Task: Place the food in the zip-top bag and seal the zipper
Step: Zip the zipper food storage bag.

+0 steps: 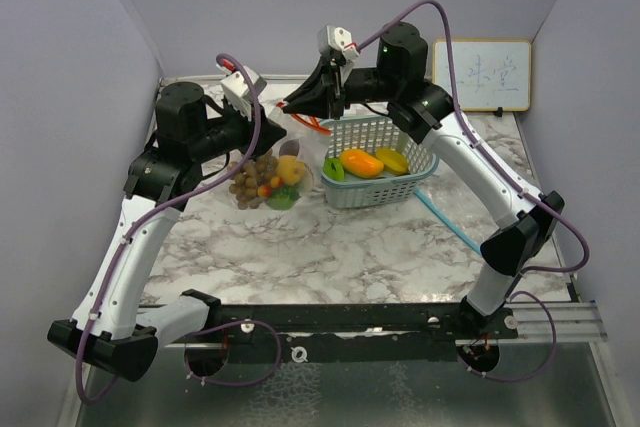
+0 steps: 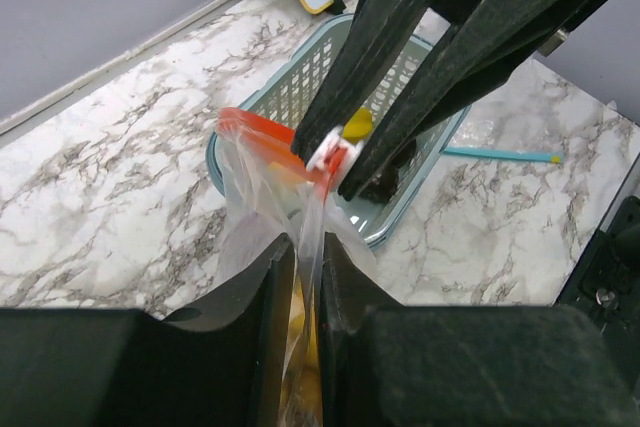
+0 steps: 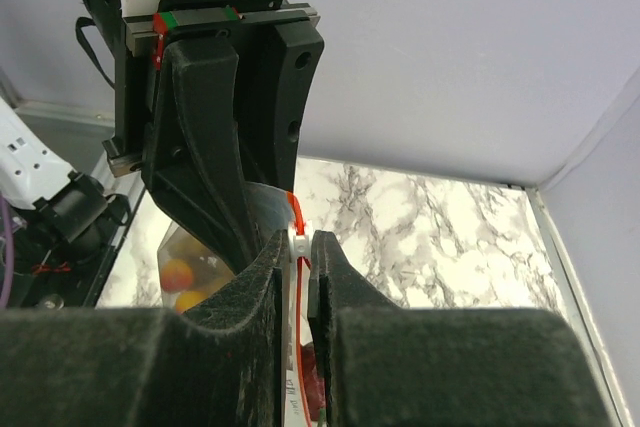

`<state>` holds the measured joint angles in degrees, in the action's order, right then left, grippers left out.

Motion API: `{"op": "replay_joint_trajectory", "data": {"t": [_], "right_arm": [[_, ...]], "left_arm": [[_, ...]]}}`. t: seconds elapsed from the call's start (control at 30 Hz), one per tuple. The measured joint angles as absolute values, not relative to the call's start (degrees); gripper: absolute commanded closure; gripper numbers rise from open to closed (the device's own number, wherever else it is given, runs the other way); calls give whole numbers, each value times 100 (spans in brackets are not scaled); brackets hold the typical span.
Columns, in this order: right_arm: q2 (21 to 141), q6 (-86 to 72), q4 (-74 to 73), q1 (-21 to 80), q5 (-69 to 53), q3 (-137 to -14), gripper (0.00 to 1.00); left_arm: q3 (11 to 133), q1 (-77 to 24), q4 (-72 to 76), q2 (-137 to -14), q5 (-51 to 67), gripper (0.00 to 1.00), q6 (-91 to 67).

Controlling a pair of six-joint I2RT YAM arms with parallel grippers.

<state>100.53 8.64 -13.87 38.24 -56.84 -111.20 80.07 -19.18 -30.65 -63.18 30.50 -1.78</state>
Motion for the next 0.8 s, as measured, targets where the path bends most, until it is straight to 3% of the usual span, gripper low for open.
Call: {"op": "replay_joint_trajectory", "data": {"t": [0.17,0.2,0.3,0.33,0.8], "right_arm": [[10184,746,-1544,3813,-6088,-11133,90],[10195,731,-1575,3813,-6128,-11122,90],[10202,714,-1647,3811,-6219,-11102,91],[10202,714,-1643,3806,-6224,-11102,91],[10202,886,-1804,3726,-6108,-11083,90]], "left_arm": [[7822,-1918,-2740,-6322,3065,65,-148],[7791,-1918,-2683,-6331,3068,67,-137],[7762,-1918,-2545,-6353,3114,97,-108],[7762,-1918,-2495,-6366,3155,100,-89],[7887,-1931,-2714,-6403,3065,100,3]]}}
